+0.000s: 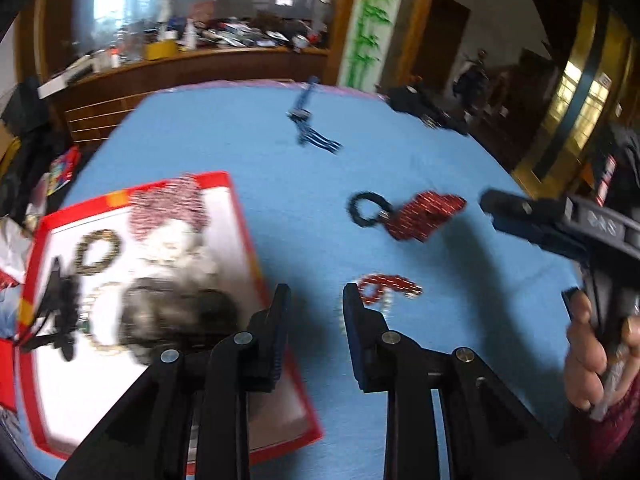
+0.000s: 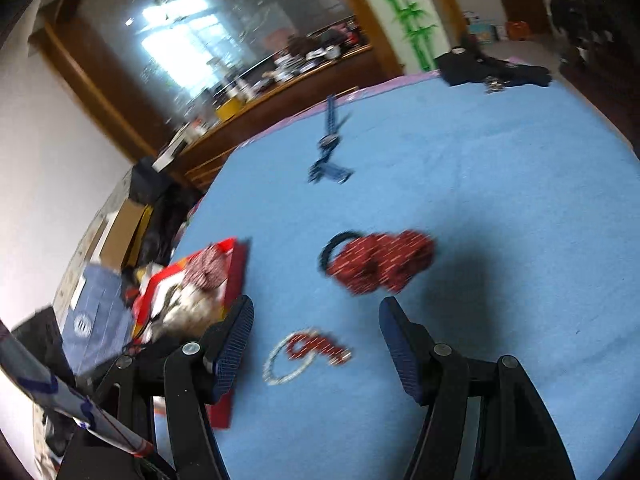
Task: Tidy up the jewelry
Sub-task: 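Move both grippers back to the red bow scrunchie and red bead bracelet, then grasp the red bead bracelet with the left gripper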
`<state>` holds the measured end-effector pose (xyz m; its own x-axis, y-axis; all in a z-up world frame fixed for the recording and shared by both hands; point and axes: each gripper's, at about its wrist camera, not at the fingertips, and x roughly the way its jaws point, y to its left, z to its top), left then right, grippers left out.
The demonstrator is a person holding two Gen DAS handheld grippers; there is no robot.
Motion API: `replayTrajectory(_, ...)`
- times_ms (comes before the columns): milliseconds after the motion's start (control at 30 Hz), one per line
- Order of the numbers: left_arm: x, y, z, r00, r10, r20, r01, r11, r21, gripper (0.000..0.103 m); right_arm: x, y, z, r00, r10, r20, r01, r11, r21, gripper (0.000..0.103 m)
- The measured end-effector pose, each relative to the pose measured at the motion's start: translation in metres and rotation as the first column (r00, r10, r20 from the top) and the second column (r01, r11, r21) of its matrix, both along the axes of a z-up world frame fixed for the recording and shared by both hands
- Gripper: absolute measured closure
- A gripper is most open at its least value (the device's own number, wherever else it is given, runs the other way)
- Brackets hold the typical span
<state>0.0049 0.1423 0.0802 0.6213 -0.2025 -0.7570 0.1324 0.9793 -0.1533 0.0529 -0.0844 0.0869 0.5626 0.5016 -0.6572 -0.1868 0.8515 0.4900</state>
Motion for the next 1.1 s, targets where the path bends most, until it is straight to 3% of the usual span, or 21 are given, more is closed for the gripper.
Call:
replayTrajectory(200,0.014,-0.045,-0.022,0.992,-0.116,-0.049,0.118,0.992,0.047,0.078,0.017,-0.032,-0.026,0.997,-0.071,-0.041,0.072,0.997,0.036,0.033)
replayTrajectory(333,0.018,-0.079,-0.030,0.975,-0.216,-0.045,0.220,0.971,0.096,0.077,0.018,-0.041,-0.026,0.996,-0.072,-0.054,0.076,0.994,0.076,0.033)
replayTrajectory(400,0.018,-0.094,-0.034,0.965,-0.259,-0.042,0.263,0.953,0.154,0.058,0.017,-0.045,-0.024,0.995,-0.080,-0.054,0.085,0.993,0.087,0.033)
replayTrajectory(467,0.020,-0.105,-0.039,0.961,-0.274,-0.034,0.274,0.933,0.232,0.050,0.017,-0.049,-0.025,0.995,-0.082,-0.064,0.088,0.990,0.109,0.033)
replayTrajectory(533,0.028,-0.111,-0.046,0.958,-0.282,-0.055,0.286,0.919,0.270,0.050,0.017,-0.053,-0.027,0.993,-0.086,-0.077,0.095,0.987,0.133,0.033)
replayTrajectory(700,0.049,-0.115,-0.062,0.960,-0.263,-0.094,0.279,0.910,0.305,0.050,0.017,-0.056,-0.028,0.992,-0.079,-0.094,0.094,0.982,0.166,0.033)
replayTrajectory(733,0.052,-0.115,-0.064,0.962,-0.255,-0.101,0.274,0.911,0.308,0.051,0.017,-0.057,-0.028,0.993,-0.078,-0.094,0.093,0.981,0.168,0.033)
replayTrajectory(800,0.054,-0.114,-0.066,0.965,-0.245,-0.090,0.261,0.918,0.299,0.069,0.017,-0.058,-0.027,0.992,-0.083,-0.092,0.098,0.981,0.170,0.033)
replayTrajectory(900,0.054,-0.111,-0.064,0.973,-0.220,-0.071,0.231,0.927,0.297,0.089,0.018,-0.059,-0.028,0.992,-0.084,-0.092,0.099,0.981,0.166,0.033)
replayTrajectory(1100,0.047,-0.098,-0.053,0.984,-0.175,-0.031,0.177,0.958,0.225,0.096,0.019,-0.057,-0.029,0.992,-0.089,-0.089,0.102,0.983,0.150,0.033)
